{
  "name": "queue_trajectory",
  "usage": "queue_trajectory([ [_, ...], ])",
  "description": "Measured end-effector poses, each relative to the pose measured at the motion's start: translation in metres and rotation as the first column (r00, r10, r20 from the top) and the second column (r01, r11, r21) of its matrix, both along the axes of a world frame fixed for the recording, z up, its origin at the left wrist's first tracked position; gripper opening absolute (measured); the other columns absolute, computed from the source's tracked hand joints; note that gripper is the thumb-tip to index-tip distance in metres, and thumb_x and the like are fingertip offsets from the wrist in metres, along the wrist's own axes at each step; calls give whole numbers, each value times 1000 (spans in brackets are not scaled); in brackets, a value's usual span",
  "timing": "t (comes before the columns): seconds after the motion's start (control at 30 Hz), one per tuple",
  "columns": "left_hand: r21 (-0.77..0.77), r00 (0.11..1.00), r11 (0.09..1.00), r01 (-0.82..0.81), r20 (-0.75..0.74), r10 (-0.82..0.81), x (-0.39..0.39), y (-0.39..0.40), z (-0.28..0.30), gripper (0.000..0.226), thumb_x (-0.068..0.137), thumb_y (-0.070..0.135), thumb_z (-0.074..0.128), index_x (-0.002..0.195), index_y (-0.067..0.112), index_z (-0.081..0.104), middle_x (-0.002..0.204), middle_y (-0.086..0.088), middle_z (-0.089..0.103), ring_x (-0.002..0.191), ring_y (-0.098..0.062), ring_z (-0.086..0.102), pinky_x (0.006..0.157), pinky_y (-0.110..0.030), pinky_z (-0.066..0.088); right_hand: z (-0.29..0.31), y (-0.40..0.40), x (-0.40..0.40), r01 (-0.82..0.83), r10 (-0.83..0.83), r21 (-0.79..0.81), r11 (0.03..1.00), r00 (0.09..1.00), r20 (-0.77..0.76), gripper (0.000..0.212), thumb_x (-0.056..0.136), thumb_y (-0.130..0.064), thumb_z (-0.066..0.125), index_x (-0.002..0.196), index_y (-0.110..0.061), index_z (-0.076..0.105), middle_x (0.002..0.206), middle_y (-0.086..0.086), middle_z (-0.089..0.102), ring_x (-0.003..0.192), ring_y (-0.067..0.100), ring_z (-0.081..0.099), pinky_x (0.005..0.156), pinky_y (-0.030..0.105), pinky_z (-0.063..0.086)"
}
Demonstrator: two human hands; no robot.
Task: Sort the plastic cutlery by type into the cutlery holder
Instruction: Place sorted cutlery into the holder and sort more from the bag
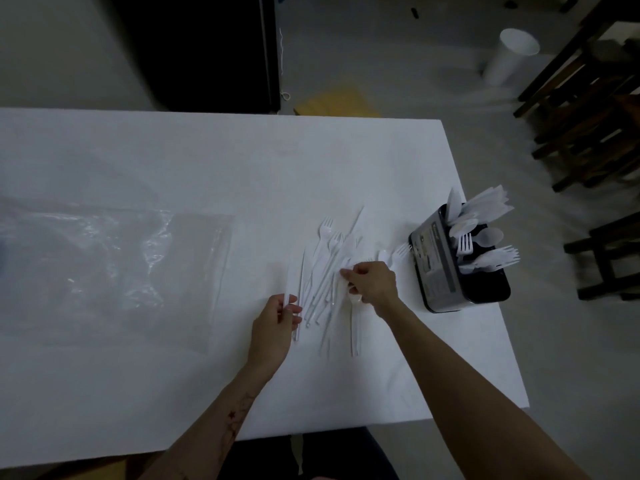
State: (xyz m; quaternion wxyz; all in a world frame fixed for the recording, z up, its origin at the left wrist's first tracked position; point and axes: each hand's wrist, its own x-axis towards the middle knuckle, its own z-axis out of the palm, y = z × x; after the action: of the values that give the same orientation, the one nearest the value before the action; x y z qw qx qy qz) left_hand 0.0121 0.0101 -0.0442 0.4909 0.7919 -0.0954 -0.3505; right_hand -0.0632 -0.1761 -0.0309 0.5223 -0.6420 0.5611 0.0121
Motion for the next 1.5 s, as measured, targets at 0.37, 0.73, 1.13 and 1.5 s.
queue_trajectory([
  [0.37, 33, 991, 991, 126, 48, -128, -9, -16, 8, 21, 99, 12, 42, 114, 12, 57, 106, -2, 65, 90, -12, 64, 76, -13, 47, 15, 2, 11, 28, -21, -41, 999, 989, 149, 12, 88, -9, 65, 93, -4, 75, 72, 8, 72, 50, 8, 66, 62, 21, 59],
  [0.73, 76, 954, 955, 286, 72, -291, -14, -21, 7, 29, 102, 33, 30, 107, 12, 48, 79, -3, 57, 71, -17, 55, 70, -35, 52, 12, 0, 20, 62, -79, 104, 993, 983, 164, 18, 83, -18, 76, 85, 0, 75, 65, 9, 71, 54, 15, 67, 75, 31, 61],
  [1.13, 136, 966, 959, 248, 33, -255, -10, -9, -3, 18, 102, 15, 31, 106, 6, 45, 95, -4, 62, 74, -12, 55, 63, -18, 44, -16, 4, 6, -211, 176, -166, 963, 963, -203, 28, 78, -32, 78, 67, -16, 57, 66, -2, 58, 65, 17, 57, 62, 30, 44],
  [1.5, 133, 965, 959, 249, 44, -257, -22, -26, 4, 21, 98, 27, 47, 106, 9, 40, 90, 0, 54, 71, -13, 53, 61, -22, 41, 9, 1, 17, 99, -117, 132, 986, 984, 137, 12, 84, -6, 67, 75, -3, 60, 67, 11, 68, 58, 21, 70, 65, 29, 61],
])
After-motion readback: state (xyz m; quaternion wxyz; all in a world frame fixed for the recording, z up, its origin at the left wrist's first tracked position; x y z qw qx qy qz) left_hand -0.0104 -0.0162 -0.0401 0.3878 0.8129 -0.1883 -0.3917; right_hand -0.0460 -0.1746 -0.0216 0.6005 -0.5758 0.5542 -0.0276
